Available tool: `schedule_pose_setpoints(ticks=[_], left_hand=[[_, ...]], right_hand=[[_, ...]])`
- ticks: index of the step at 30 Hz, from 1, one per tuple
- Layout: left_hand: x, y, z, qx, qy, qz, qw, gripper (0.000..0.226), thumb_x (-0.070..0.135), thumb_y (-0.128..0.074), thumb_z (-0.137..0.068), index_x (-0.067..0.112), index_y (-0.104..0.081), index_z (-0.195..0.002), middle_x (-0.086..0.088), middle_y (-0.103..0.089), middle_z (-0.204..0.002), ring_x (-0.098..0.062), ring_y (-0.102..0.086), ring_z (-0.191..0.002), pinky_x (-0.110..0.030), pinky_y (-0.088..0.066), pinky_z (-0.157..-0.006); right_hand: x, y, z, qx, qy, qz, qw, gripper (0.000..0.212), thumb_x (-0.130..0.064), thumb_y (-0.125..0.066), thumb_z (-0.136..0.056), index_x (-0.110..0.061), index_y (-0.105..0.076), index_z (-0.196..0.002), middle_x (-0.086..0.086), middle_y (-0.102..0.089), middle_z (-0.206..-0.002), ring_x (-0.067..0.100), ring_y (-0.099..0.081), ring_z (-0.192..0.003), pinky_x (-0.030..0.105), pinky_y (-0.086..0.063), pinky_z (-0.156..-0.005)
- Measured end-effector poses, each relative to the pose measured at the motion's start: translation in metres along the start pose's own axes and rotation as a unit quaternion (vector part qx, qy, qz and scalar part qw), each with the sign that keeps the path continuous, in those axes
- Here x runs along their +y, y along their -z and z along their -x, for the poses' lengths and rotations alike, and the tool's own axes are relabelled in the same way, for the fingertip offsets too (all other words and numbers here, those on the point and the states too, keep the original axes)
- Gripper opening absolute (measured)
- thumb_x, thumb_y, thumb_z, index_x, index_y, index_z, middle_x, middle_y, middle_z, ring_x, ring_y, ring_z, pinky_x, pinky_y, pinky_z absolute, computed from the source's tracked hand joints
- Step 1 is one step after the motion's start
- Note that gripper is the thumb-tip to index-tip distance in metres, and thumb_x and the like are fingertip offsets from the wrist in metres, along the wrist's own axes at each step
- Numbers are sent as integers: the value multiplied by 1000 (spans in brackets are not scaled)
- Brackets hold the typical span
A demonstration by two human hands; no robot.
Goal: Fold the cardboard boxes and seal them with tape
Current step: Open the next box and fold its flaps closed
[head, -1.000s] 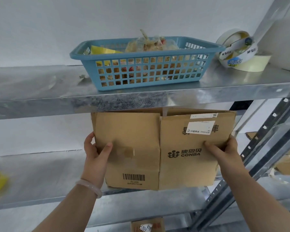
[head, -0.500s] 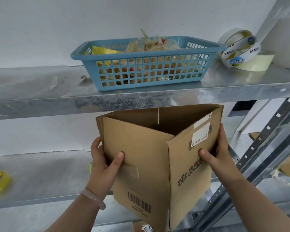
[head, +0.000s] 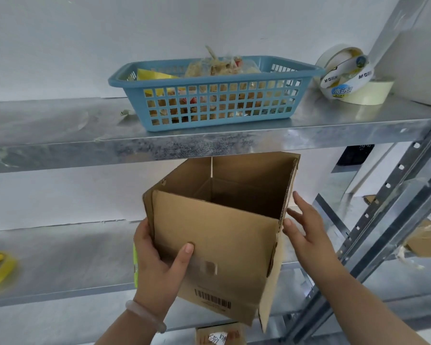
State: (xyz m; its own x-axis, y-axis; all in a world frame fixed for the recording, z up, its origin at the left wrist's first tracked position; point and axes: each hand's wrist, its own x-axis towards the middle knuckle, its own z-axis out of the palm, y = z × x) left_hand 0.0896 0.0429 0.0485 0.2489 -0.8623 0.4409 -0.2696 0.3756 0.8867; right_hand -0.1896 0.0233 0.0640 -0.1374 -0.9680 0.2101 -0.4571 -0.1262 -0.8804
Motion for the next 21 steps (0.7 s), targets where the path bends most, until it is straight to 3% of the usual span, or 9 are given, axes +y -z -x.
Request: schedule_pose_setpoints(ticks=[2, 3, 6, 9, 12, 15, 17, 19, 21], left_hand=[[2, -1, 6, -8, 8, -13, 1000, 78, 57, -70, -61, 68, -22, -122, 36, -35, -127, -5, -43, -124, -34, -46, -97], [2, -1, 9, -18, 14, -21, 1000, 81, 59, -70, -61, 68, -20, -124, 36, -34, -128, -7, -42, -125, -37, -46, -99], [5, -2, 15, -54, 25, -46, 997, 85, 66, -66, -61, 71, -12, -127, 39, -28, -132, -9, -38, -129, -41, -44, -103], [8, -1, 18, -53, 21, -52, 997, 87, 67, -67, -62, 70, -12, -129, 36, -29, -135, -9, -38, -130, -44, -45, -104], [8, 4, 17, -34, 13, -57, 998, 88, 64, -69, -62, 64, -17, -133, 24, -34, -138, -10, -39, -130, -46, -46, -102], [11, 7, 17, -34, 5, -68, 997, 84, 63, -68, -62, 65, -18, -130, 27, -34, -135, -5, -39, -127, -40, -47, -101], [14, 7, 18, -46, -2, -68, 997, 83, 63, -67, -64, 66, -16, -130, 32, -32, -135, -4, -38, -128, -39, -46, -101], [15, 8, 19, -70, -16, -85, 994, 85, 61, -67, -69, 65, -11, -134, 37, -28, -135, -9, -40, -129, -41, -48, -100], [15, 9, 18, -94, -24, -124, 988, 86, 66, -61, -72, 65, -4, -136, 44, -21, -135, -15, -42, -128, -45, -50, -98]], right_hand=[[-10, -1, 11, -4, -1, -34, 999, 50, -60, -42, -90, -56, -31, -140, -26, -37, -144, -4, -42, -129, 35, -42, -108], [-17, 0, 17, -23, 5, -54, 998, 54, -68, -38, -89, -56, -31, -140, -30, -38, -143, -5, -39, -131, 27, -40, -107], [-32, 5, 28, -91, 23, -101, 990, 84, -93, -31, -69, -56, -21, -143, -46, -31, -140, -21, -29, -130, 0, -30, -98], [-39, 9, 27, -130, -2, -106, 986, 87, -100, -29, -59, -67, -20, -139, -42, -29, -145, -16, -27, -135, 16, -27, -108], [-45, 12, 21, -107, -12, -70, 992, 81, -93, -31, -69, -59, -24, -143, -25, -29, -149, -4, -31, -136, 30, -29, -111], [-53, 13, 19, -10, -4, -106, 994, 57, -67, -44, -79, -53, -39, -134, -23, -49, -125, -9, -52, -112, 20, -50, -94], [-56, 14, 25, -1, 12, -136, 991, 48, -59, -46, -83, -50, -41, -130, -31, -53, -117, -13, -53, -109, 13, -50, -91], [-57, 16, 36, -56, 37, -166, 984, 59, -68, -45, -86, -43, -37, -138, -34, -52, -126, -11, -49, -119, 9, -47, -91], [-56, 18, 43, -104, 53, -153, 981, 83, -80, -50, -73, -44, -28, -145, -36, -42, -137, -13, -41, -127, 6, -43, -90]])
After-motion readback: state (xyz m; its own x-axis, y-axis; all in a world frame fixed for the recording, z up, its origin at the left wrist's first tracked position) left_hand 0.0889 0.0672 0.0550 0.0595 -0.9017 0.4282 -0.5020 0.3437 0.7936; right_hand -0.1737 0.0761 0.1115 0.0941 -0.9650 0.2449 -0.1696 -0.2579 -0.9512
